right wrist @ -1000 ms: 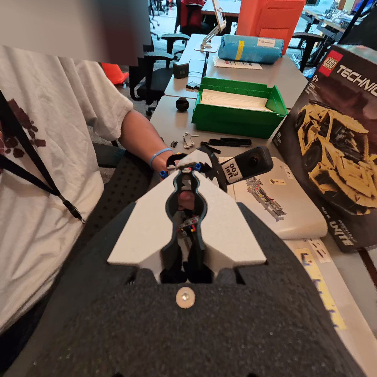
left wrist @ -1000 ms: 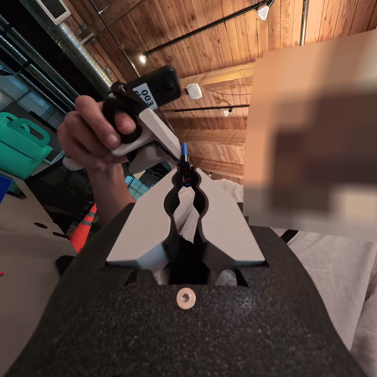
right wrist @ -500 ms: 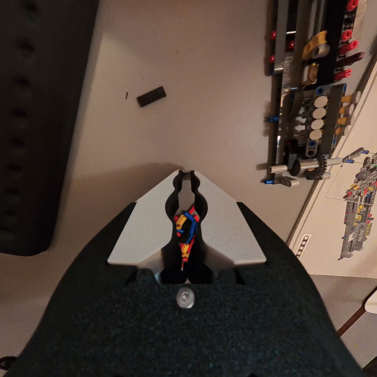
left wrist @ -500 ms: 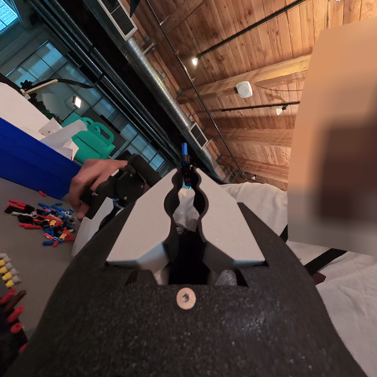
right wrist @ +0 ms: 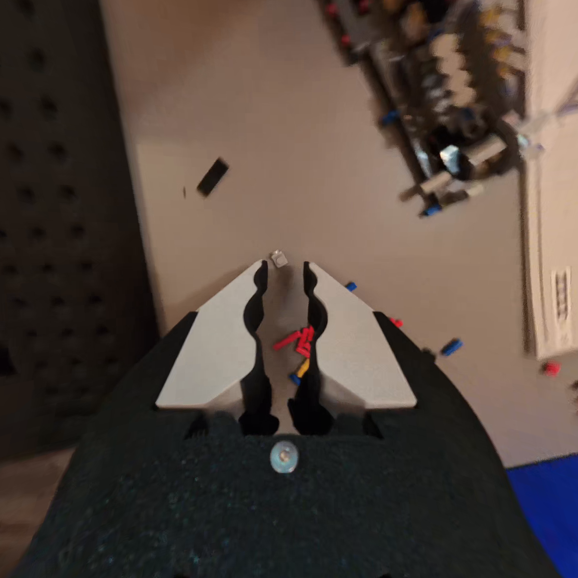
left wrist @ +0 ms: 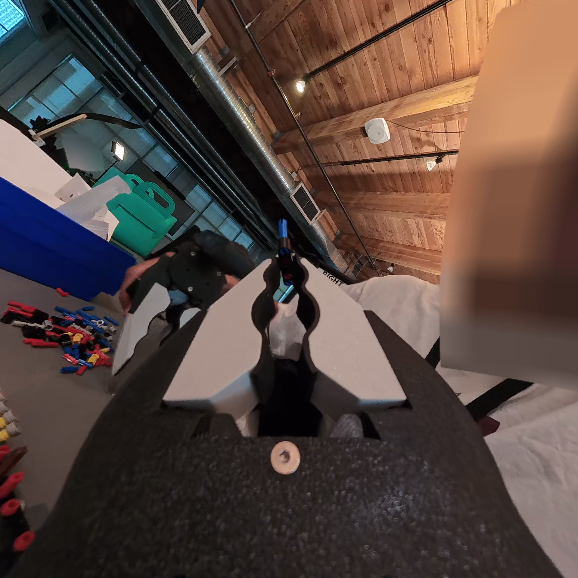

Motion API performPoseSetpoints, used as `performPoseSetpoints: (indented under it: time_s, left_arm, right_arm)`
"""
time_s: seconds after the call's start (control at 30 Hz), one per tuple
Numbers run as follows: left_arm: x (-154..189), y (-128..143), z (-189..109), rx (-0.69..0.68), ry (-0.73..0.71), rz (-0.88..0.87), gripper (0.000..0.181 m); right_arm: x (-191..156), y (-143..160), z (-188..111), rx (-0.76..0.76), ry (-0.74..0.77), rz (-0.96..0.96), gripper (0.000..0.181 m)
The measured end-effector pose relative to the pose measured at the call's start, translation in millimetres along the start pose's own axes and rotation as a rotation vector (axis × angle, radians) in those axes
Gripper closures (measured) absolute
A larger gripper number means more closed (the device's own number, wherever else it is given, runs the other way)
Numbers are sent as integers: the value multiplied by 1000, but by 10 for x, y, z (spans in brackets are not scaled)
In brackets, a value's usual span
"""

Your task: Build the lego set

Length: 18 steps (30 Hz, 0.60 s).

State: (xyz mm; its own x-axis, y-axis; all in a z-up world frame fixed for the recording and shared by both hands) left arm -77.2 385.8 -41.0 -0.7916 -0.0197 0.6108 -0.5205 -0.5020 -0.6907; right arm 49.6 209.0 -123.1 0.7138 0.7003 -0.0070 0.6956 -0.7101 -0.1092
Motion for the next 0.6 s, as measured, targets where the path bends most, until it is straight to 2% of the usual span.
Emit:
performPoseSetpoints:
  time_s: [0.07,0.13,0.27,0.4,0.6]
  left_arm:
    - [-3,-4,-1,1,-7,0,176]
    - [-20,2,1,-3,-18,-3,175]
    - [-73,28,14,1,-18,-39,176]
    - [-112,54,28,3,-14,-67,175]
    - [-124,62,25,-4,-23,-68,176]
  right_arm:
    - [-44,11,-43,80,9,257,163]
    - [-166,8,-20,158,11,458,149]
    - [-341,-25,33,313,125,791,158]
    - [-410,-56,127,283,318,879,157]
    - [-469,-83,256,295,422,891,165]
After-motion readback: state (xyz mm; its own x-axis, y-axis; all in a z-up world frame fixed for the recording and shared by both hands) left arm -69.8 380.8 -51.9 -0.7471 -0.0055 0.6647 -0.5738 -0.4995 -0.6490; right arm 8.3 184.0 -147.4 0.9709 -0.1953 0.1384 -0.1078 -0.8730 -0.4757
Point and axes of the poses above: each gripper's, where its closed fingertips meet, z out along the fingers, y out of its underside, x = y × z across the jaws, the point moved 7 cm from there along -z, back along the fingers, and after that the axes turned 14 degrees about -x, right-handed, at the moved point
